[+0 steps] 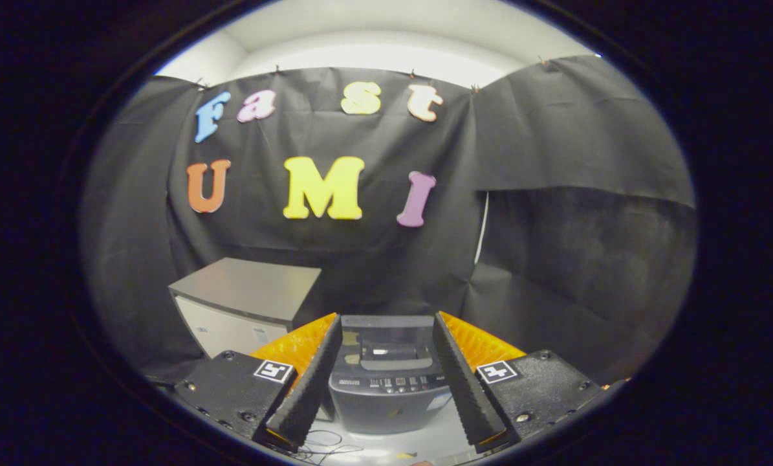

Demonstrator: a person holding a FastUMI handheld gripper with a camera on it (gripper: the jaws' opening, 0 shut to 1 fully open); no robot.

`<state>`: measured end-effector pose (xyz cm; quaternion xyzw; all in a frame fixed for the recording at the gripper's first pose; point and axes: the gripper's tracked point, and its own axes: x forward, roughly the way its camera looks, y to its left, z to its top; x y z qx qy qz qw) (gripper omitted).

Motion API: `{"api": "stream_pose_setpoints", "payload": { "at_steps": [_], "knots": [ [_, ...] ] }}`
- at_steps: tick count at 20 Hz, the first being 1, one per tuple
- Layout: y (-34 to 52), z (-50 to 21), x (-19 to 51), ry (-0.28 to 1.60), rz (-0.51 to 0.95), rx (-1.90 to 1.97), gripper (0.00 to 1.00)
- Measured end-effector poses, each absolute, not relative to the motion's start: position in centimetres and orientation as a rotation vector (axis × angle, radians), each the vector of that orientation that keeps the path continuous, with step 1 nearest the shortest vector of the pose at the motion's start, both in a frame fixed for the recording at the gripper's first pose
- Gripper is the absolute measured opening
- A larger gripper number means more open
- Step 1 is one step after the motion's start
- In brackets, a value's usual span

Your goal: Put the clothes into the washing machine and then close the washing machine lid.

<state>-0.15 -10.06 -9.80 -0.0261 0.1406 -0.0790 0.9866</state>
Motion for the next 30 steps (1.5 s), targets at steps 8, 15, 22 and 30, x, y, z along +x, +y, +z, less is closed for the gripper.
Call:
{"api": "stream_pose_setpoints", "payload": {
  "at_steps": [8, 15, 22, 30],
  "knots": [
    [-10.0, -3.8, -8.4, 0.12, -0.06, -0.065, 0.98],
    [-14.1, -3.2, -17.7, 0.11, 0.014, -0.053, 0.98],
    [-17.7, -3.9, -23.0, 0.134, 0.029, 0.009, 0.98],
    [-18.9, -5.4, -20.8, 0.135, -0.019, 0.029, 0.98]
  ]
}}
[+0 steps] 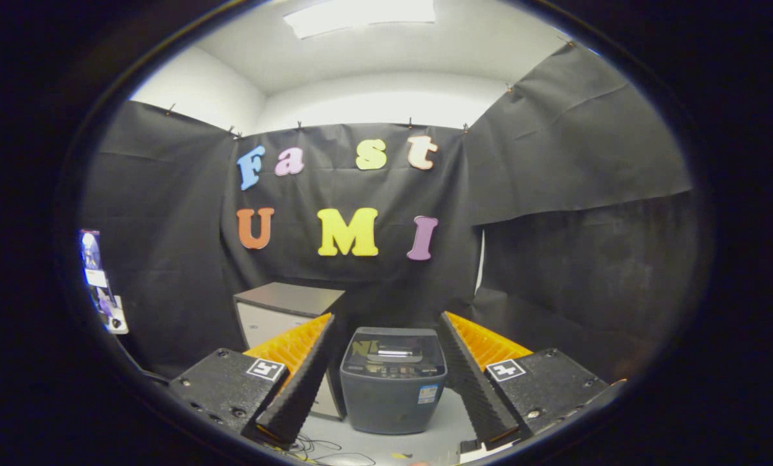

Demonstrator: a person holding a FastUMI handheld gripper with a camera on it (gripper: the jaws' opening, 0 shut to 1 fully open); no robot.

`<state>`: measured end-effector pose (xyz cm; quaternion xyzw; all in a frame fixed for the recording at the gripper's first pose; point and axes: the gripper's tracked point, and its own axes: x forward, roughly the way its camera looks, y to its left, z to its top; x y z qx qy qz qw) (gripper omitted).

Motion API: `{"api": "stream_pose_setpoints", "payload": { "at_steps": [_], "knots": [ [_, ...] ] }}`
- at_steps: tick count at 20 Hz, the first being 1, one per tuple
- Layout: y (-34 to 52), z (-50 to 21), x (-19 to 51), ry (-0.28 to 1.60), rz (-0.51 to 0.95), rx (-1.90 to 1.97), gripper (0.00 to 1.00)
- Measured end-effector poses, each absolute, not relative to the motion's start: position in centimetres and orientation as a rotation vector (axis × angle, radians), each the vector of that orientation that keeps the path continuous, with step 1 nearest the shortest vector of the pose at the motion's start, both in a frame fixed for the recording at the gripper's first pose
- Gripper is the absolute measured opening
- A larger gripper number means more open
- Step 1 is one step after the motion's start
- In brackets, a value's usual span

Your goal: Put the clothes into the washing machine and then close the washing machine lid.

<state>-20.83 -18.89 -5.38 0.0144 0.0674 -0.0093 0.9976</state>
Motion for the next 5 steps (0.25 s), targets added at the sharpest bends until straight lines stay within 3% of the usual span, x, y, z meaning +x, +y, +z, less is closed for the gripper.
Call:
{"api": "stream_pose_setpoints", "payload": {
  "at_steps": [5],
  "knots": [
    [-18.2, -4.8, -15.9, 0.078, -0.071, -0.049, 0.98]
  ]
}}
